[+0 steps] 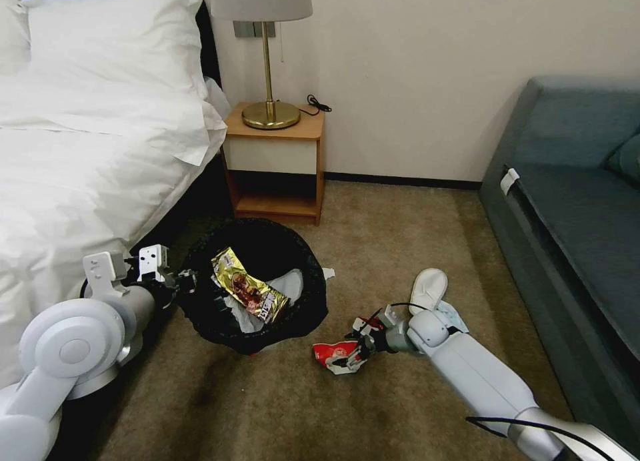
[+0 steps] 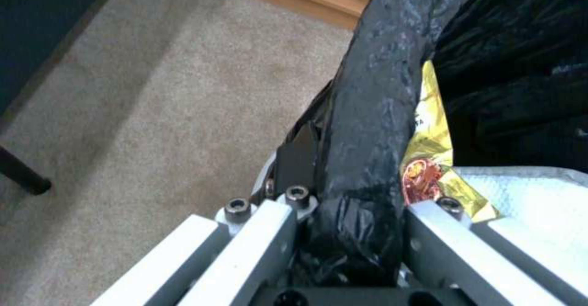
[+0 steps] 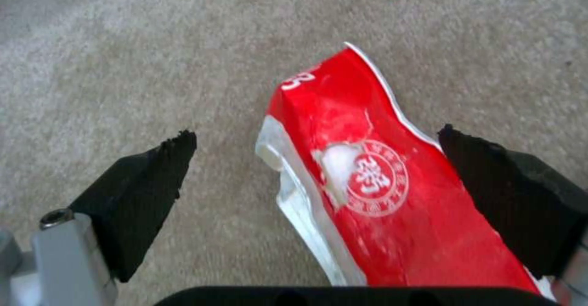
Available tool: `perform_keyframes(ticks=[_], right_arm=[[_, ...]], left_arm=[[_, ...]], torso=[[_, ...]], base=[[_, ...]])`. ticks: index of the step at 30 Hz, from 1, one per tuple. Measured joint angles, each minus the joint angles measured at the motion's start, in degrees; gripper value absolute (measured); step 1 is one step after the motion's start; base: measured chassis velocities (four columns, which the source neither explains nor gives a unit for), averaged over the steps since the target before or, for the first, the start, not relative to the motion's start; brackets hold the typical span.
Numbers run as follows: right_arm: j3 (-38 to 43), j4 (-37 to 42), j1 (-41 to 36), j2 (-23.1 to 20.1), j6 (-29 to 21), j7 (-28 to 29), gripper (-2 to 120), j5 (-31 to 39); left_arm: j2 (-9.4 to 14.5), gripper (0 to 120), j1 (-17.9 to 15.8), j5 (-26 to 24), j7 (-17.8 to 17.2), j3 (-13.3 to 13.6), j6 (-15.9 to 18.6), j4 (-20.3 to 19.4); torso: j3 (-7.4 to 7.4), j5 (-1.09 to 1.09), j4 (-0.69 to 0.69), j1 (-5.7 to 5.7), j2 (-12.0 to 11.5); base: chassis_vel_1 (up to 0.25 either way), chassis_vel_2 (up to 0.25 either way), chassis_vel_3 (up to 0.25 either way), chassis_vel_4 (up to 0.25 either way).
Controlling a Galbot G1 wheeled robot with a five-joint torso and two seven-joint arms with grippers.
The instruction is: Pick up the trash bin, then pick up the garbage on the floor and place it into the trash bin.
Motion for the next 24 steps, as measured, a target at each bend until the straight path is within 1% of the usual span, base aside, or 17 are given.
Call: perform_keyframes(ticks=[4,14,17,19,20,21,22,23,24], right_arm=[[-0.09,-2.56,0.60,1.43,0.36,0.30,100,-1.08],[-0.62,-5.43,0.96,2.13,1.16,1.31,100,-2.32],[0.65,-7.70,1.34,3.32,2.34,1.64,99,-5.22],[1.01,-8.13,1.45,3.54,2.42,1.72,98,-5.70],[1.22,-8.38,1.49,3.65,2.43,1.83,97,-5.93],[1.34,-8.49,1.50,3.66,2.43,1.99,91,-6.00],[1.34,-8.49,1.50,3.66,2.43,1.99,91,-6.00],[1.36,-8.50,1.50,3.66,2.43,2.12,88,-6.00],[1.36,-8.51,1.46,3.63,2.43,2.31,81,-6.00]], left_arm=[[0.06,3,-0.13,-0.25,0.10,-0.19,0.00,-0.04],[-0.21,3,-0.58,-0.49,0.36,0.05,0.00,0.07],[-0.39,3,-1.12,-0.48,0.50,0.64,0.00,0.35],[-0.41,3,-1.32,-0.48,0.61,0.77,0.00,0.51],[-0.43,3,-1.53,-0.44,0.79,0.93,0.00,0.65],[-0.56,3,-1.88,-0.30,0.99,1.25,0.00,0.92],[-0.56,3,-1.88,-0.30,0.99,1.25,0.00,0.92],[-0.66,3,-2.08,-0.26,1.04,1.44,0.00,1.03],[-0.84,3,-2.45,-0.20,1.10,1.82,0.00,1.19]], torso=[[0.00,0.00,0.00,0.00,0.00],[0.00,-0.01,-0.01,0.00,0.00],[0.00,-0.01,0.00,0.00,0.00],[0.00,0.00,0.00,0.00,0.00],[0.00,0.00,0.00,0.00,0.00],[0.00,0.00,0.00,0.00,0.00],[0.00,0.00,0.00,0.00,0.00],[0.00,0.00,0.00,0.00,0.00],[0.00,0.00,0.00,0.00,0.00]], base=[[0.000,0.000,0.000,0.000],[0.000,0.000,0.000,0.000],[0.000,0.000,0.000,0.000],[0.000,0.000,0.000,0.000],[0.000,0.000,0.000,0.000],[0.000,0.000,0.000,0.000],[0.000,0.000,0.000,0.000],[0.000,0.000,0.000,0.000],[0.000,0.000,0.000,0.000]])
